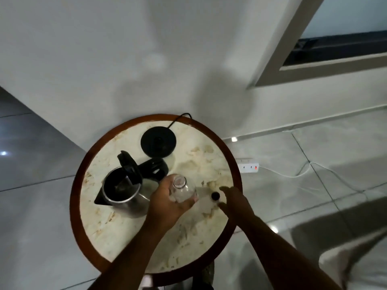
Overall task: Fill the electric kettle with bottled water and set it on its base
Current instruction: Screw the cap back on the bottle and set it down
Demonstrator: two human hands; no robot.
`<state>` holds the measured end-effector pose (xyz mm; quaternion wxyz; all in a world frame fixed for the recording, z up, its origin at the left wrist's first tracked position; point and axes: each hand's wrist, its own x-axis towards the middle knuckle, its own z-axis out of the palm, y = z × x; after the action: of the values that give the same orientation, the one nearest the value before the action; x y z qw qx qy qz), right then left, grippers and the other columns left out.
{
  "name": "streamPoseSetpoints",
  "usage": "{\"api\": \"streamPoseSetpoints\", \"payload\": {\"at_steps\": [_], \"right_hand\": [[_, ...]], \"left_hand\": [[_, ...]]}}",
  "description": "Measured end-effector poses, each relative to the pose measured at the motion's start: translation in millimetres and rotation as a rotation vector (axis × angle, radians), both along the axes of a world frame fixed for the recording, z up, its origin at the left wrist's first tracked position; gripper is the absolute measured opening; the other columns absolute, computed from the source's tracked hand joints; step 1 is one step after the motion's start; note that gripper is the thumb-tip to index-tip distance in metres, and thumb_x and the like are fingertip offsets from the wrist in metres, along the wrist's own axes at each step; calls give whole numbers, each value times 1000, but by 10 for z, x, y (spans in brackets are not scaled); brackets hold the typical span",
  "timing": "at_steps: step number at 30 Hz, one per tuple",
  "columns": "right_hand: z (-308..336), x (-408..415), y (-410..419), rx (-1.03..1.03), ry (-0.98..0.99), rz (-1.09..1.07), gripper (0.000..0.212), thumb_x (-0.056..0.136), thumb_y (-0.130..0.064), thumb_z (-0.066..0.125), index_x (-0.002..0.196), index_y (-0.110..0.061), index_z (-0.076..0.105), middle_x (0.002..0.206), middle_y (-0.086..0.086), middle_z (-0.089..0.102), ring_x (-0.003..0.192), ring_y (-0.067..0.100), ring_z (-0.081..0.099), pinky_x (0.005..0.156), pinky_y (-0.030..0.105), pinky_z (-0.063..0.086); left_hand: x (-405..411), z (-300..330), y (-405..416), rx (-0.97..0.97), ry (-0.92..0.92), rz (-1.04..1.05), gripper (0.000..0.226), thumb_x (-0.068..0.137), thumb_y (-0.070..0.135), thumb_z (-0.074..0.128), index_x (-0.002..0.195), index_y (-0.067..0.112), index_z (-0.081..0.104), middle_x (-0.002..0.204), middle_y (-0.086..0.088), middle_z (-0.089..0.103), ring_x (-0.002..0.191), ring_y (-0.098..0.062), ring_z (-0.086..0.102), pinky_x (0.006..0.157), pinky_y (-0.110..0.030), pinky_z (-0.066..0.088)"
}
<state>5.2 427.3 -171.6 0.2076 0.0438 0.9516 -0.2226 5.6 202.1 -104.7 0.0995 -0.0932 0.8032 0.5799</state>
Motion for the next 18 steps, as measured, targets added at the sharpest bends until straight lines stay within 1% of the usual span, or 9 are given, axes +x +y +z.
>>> {"api": "streamPoseSetpoints", "payload": {"at_steps": [3,5,7,10,12,13,15,17,18], "right_hand": [[-225,-109,-37,37,9,39,44,85,-27,64,126,-17,50,115,12,53,100,29,59,81,35,50],[-372,-140,-75,73,21,101,31,86,-24,61,115,-14,55,108,12,52,93,30,60,75,37,52],[-497,-123,-116,156,78,171,16,87,-13,57,103,-11,57,101,12,52,88,30,59,66,36,50],[-567,-134,-87,161,129,122,9,85,-6,54,92,-7,60,96,12,55,85,28,58,61,31,42],[-436,-178,-29,34,132,-55,11,84,-11,57,91,-7,65,93,12,62,81,24,60,63,25,42],[-305,-227,17,-67,145,-195,11,83,-14,61,90,-8,68,90,10,66,78,20,60,63,22,42],[46,-355,94,-282,227,-429,11,81,-19,68,90,-13,71,84,4,72,72,11,61,65,20,43],[479,-488,161,-466,281,-486,17,80,-22,70,97,-19,71,86,-4,72,74,5,65,72,20,50],[706,-544,193,-513,300,-434,21,80,-23,70,101,-22,70,88,-9,70,78,0,65,74,16,50]], "left_hand": [[-84,-61,133,-37,28,-14,60,58,39,89,109,36,56,102,14,67,93,2,63,69,-6,46],[-125,-101,198,-54,49,-28,60,59,30,89,110,32,56,102,13,66,94,3,62,68,-3,44],[-145,-126,241,-60,63,-46,62,60,26,90,111,33,55,105,16,63,97,9,59,69,-1,43],[-196,-166,304,-94,58,-92,67,60,30,89,116,34,53,112,21,60,104,11,55,76,-3,44],[-233,-194,337,-96,42,-110,69,59,34,89,118,35,54,115,23,58,108,11,53,79,-10,48],[-261,-210,363,-88,32,-118,69,58,35,89,118,35,55,116,25,58,109,12,52,79,-13,50],[-317,-235,398,-84,20,-136,70,57,36,90,118,37,55,115,26,58,110,8,54,79,-19,54],[-380,-249,421,-96,29,-158,70,55,35,90,117,39,56,113,26,60,109,1,58,78,-23,57],[-411,-250,433,-102,35,-171,71,55,35,91,117,39,56,112,25,60,108,-1,59,78,-25,57]]}}
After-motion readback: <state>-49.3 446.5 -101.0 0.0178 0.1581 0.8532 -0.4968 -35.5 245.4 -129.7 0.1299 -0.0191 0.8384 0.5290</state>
